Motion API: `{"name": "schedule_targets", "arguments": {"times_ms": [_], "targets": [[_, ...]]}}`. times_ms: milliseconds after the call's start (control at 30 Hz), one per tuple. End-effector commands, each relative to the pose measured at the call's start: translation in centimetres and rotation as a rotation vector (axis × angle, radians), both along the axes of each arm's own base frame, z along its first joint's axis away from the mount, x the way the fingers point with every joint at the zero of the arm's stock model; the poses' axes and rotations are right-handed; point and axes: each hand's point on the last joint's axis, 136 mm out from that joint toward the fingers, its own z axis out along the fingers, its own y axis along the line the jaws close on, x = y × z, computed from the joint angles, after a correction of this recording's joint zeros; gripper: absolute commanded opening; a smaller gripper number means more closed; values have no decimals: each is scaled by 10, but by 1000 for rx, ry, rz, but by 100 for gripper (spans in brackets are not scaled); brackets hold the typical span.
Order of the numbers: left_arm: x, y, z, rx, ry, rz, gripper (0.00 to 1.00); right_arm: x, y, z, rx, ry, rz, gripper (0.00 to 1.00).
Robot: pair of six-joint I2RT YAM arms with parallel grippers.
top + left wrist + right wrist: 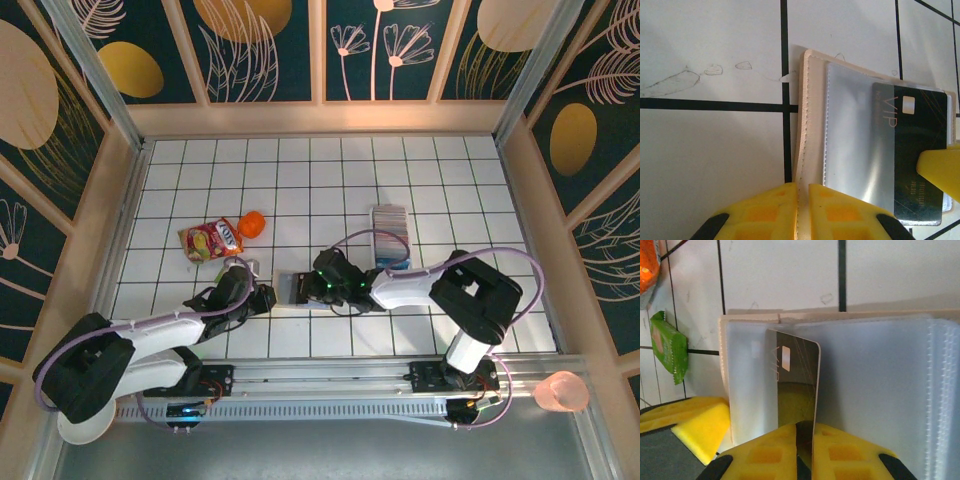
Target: Put the credit cards into the card holder
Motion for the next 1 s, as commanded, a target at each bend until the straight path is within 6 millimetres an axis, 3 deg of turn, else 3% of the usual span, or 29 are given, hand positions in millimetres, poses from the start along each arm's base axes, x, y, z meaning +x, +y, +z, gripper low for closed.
{"name": "schedule_targets", "arguments": {"times_ms": [0,167,467,967], "targets": [[-4,-3,-4,-3,21,-19,13,-6,2,-10,-52,4,44,12],[-5,-3,-5,-3,24,-21,12,-6,5,-10,-72,-3,58,16],[-6,-2,-5,-4,22,-19,12,3,-16,-9,-224,-67,42,28],[-6,-3,-6,-7,31,-20,10,7,2,-14,-232,-74,93,20]]}}
